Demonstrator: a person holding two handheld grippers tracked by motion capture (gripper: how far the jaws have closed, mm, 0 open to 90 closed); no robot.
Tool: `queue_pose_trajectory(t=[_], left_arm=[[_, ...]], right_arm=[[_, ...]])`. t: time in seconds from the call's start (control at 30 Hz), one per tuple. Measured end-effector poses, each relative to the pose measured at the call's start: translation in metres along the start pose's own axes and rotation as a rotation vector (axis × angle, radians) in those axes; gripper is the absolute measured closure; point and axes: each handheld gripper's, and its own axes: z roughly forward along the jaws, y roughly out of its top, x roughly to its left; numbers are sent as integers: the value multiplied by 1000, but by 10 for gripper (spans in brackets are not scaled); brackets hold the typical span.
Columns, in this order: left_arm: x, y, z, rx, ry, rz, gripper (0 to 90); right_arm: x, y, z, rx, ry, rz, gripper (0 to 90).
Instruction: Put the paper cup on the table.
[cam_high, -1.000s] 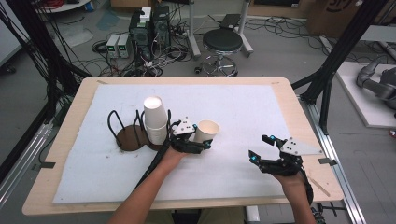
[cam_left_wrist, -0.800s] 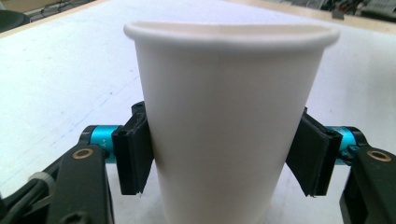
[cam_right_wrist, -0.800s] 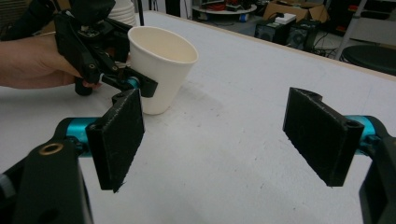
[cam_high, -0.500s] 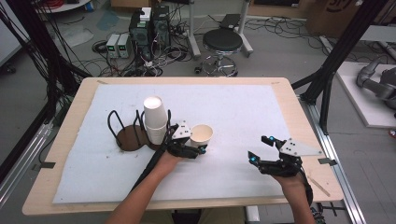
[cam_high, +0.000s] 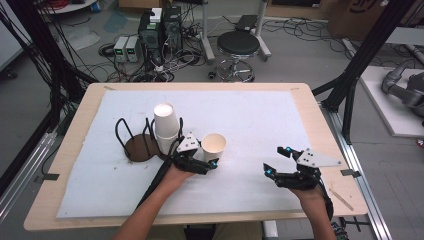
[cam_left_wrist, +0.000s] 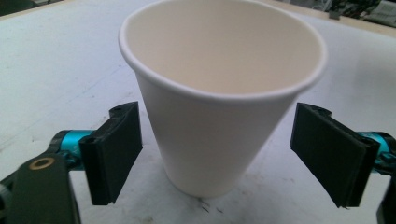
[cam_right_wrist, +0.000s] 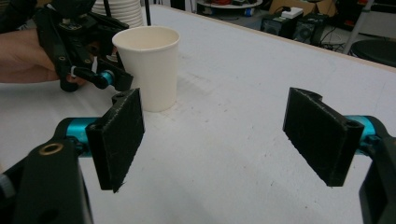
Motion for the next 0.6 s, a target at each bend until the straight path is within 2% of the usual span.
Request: queue_pose_trajectory(t=[0.27, 0.6], left_arm=[[-10, -3, -25, -66, -46, 14, 183], [-22, 3, -66, -185, -138, 30, 200]], right_arm=[[0, 1, 1, 2, 0, -6, 210], [2, 1, 3, 6, 3, -8, 210]])
